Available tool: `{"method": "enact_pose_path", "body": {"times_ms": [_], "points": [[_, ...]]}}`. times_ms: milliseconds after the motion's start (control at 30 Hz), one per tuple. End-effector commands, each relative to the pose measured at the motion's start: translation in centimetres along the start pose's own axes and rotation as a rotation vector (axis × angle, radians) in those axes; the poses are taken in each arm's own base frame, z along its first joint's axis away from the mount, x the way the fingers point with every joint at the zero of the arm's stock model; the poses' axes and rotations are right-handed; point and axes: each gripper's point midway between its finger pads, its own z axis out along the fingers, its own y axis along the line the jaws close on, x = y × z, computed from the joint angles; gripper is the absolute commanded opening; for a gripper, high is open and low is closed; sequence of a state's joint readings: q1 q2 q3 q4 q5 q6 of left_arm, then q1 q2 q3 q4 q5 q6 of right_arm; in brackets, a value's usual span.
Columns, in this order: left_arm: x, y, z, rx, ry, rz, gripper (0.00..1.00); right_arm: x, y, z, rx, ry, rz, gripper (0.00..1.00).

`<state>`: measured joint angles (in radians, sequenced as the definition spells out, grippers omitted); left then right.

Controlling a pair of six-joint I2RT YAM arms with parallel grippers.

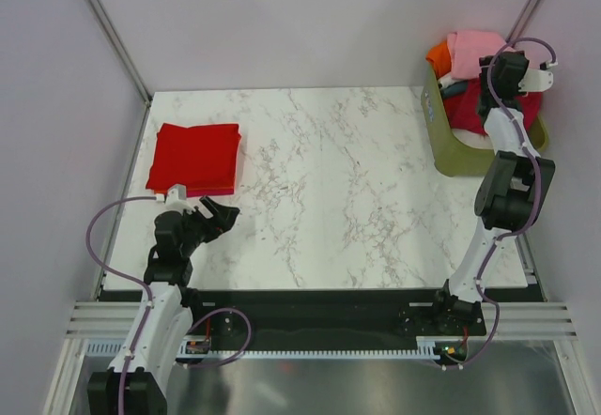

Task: Fold and stack the t-shirts
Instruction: Grab the tshirt from the pile

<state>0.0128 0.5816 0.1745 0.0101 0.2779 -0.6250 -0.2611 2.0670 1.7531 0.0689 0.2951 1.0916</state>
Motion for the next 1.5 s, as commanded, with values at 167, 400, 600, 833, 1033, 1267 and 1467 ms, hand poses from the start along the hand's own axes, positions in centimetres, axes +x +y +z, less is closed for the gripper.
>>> {"method": "enact_pose_path", "body": {"times_ms": [167,400,600,833,1033,1267,1467], "points": [[-1.3,-0.9,0.1,0.026,-0.043,-0.008,0.91,-6.0,5.3,-2.0,-0.14,-0.126,0.03,0.71],[-1.3,-0.9,0.2,0.026,-0.045,-0.006,0.91,-4.5,4.5,-0.5,-0.115,-0.08,0.057,0.7],[-1.3,-0.8,0.2,0.024,-0.046,-0.005,0.91,-3.2,2.8,0.4,-0.08,-0.05,0.097,0.7],[-1.4,-0.8,0.1,0.022,-0.05,-0.006,0.91,-1.4,0.3,1.3,-0.029,-0.002,0.151,0.64],[-1.4,-0.8,0.2,0.021,-0.048,-0.005,0.91,-1.0,0.2,2.0,-0.036,0.013,0.152,0.14],[-1.4,-0.8,0.2,0.024,-0.048,-0.006,0.91,-4.3,4.9,-1.8,-0.131,-0.039,0.134,0.0],[-1.3,-0.9,0.1,0.027,-0.047,-0.004,0.91,-6.3,12.8,-8.4,-0.354,-0.002,0.099,0.0]]}}
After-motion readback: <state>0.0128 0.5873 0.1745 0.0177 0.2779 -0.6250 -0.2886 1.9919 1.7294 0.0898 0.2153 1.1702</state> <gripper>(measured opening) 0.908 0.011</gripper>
